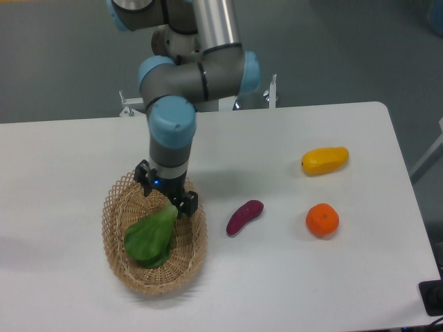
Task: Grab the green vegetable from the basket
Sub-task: 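Lower the gripper onto the bok choy stem and close it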
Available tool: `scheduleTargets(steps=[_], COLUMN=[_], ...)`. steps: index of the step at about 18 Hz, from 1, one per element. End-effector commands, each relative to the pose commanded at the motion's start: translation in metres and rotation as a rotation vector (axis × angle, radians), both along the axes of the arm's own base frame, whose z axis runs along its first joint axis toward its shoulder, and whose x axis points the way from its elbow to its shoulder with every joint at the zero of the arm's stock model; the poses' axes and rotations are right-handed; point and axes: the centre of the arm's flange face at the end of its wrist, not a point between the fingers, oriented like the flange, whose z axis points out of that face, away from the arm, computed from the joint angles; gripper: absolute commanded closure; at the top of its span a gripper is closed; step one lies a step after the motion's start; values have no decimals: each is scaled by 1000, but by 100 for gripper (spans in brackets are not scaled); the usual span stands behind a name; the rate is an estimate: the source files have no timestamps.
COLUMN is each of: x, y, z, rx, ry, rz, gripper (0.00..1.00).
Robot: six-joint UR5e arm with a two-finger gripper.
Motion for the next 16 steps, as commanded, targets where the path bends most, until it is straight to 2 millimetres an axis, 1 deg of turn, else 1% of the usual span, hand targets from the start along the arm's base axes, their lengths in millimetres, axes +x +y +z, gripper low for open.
scheduleTargets(steps=[5,7,9,12,16], x=[-1,0,0,0,-1], y=[-1,-4,-3,-5,-5], z=[-9,-16,-16,-28,-29], rx=[4,-5,-4,-25,-36], ry=[29,28,29,25,40], rz=[0,0,0,0,0], gripper=[0,0,0,0,0])
